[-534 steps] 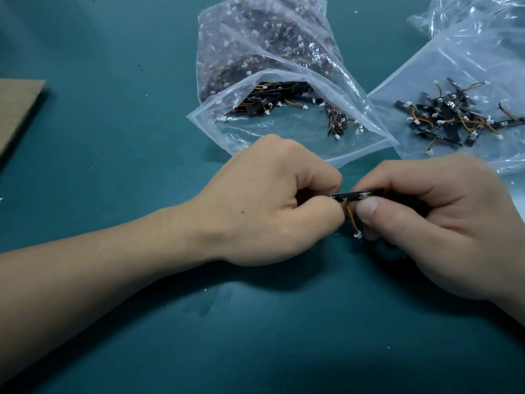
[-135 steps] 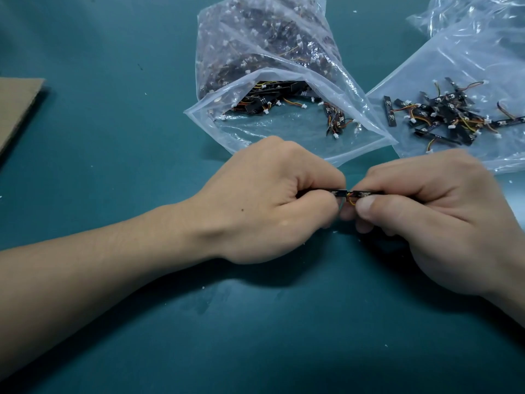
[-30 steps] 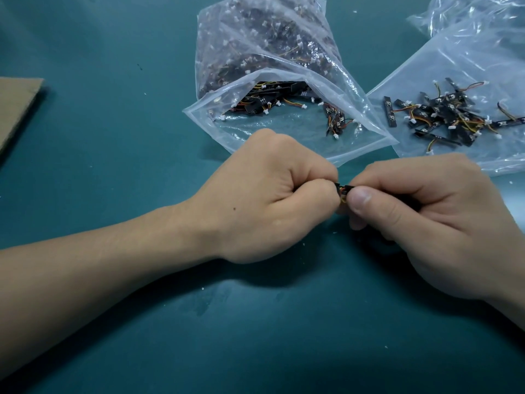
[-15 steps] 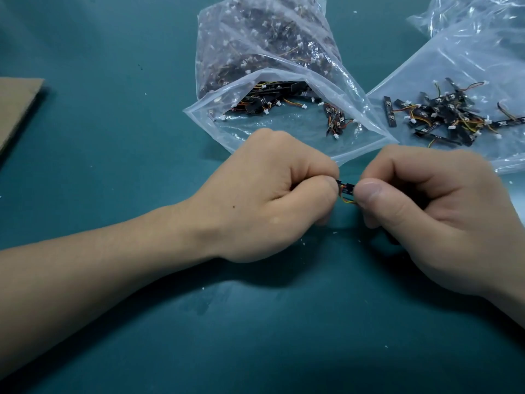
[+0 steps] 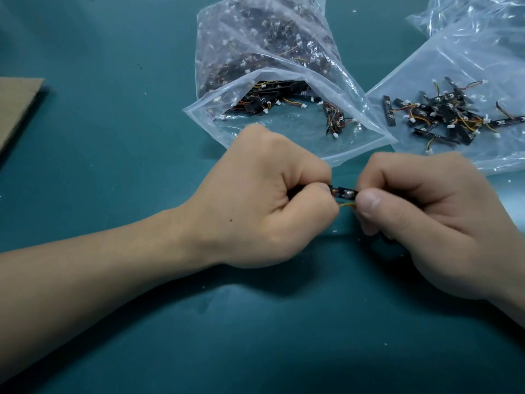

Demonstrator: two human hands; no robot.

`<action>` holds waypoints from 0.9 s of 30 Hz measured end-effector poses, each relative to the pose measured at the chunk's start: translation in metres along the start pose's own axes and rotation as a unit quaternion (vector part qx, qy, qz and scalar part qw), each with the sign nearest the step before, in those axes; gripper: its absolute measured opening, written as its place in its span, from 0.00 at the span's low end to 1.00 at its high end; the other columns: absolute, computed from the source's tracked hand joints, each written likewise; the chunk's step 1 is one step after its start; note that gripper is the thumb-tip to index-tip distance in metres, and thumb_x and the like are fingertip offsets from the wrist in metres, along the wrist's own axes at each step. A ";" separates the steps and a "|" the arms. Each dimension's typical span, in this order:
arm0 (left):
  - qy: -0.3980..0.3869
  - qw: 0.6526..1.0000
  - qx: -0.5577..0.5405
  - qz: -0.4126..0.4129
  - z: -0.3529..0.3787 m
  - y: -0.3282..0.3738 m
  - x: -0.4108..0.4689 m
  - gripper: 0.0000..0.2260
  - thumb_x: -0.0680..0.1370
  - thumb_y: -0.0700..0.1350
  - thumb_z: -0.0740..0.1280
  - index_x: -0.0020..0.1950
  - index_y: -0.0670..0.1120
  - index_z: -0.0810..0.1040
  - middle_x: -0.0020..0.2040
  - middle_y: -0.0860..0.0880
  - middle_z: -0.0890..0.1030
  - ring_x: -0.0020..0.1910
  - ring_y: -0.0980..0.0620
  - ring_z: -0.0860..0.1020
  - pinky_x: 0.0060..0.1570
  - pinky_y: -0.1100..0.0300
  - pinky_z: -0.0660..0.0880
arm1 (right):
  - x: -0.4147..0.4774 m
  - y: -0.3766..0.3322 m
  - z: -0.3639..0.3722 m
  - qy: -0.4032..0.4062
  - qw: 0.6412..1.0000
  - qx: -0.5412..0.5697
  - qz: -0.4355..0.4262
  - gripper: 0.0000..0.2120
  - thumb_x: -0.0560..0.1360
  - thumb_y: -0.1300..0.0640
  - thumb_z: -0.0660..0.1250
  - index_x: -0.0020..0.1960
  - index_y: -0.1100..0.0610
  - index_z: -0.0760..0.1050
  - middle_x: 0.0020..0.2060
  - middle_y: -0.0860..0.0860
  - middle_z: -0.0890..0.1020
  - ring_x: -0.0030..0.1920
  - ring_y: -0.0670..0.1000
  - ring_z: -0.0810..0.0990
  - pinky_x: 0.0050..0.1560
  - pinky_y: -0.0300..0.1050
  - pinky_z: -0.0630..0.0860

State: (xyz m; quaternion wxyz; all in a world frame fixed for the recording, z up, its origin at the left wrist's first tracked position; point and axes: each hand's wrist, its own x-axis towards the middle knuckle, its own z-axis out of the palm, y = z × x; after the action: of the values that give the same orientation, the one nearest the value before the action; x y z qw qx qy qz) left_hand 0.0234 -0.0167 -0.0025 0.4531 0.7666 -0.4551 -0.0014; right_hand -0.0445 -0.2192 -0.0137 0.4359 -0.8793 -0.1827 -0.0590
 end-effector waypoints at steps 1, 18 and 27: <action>-0.001 1.000 0.009 0.009 0.000 0.000 0.000 0.13 0.72 0.41 0.58 0.29 0.49 0.59 0.26 0.47 0.57 0.26 0.52 0.56 0.27 0.60 0.55 | 0.001 0.000 0.000 -0.014 1.000 -0.014 -0.005 0.15 0.79 0.51 0.61 0.35 0.53 0.72 0.26 0.49 0.72 0.27 0.49 0.70 0.30 0.42 0.66; -0.085 0.995 0.044 0.036 -0.003 -0.006 0.000 0.13 0.72 0.43 0.58 0.29 0.45 0.60 0.26 0.45 0.58 0.27 0.45 0.58 0.26 0.51 0.58 | 0.003 0.000 -0.001 -0.068 0.995 -0.058 -0.050 0.12 0.79 0.50 0.65 0.36 0.49 0.73 0.27 0.41 0.69 0.28 0.41 0.67 0.31 0.32 0.62; -0.057 0.998 0.032 0.006 -0.001 -0.004 0.002 0.13 0.70 0.40 0.59 0.28 0.42 0.60 0.27 0.46 0.56 0.28 0.50 0.56 0.26 0.54 0.57 | 0.003 0.001 -0.004 -0.079 0.995 -0.039 -0.037 0.16 0.79 0.53 0.60 0.32 0.52 0.67 0.25 0.47 0.66 0.27 0.46 0.66 0.29 0.40 0.64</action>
State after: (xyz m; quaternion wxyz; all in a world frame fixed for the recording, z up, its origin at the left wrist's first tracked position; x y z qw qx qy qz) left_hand 0.0275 -0.0167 -0.0045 0.4015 0.7765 -0.4849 -0.0274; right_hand -0.0415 -0.2216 -0.0111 0.3833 -0.8901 -0.2465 -0.0123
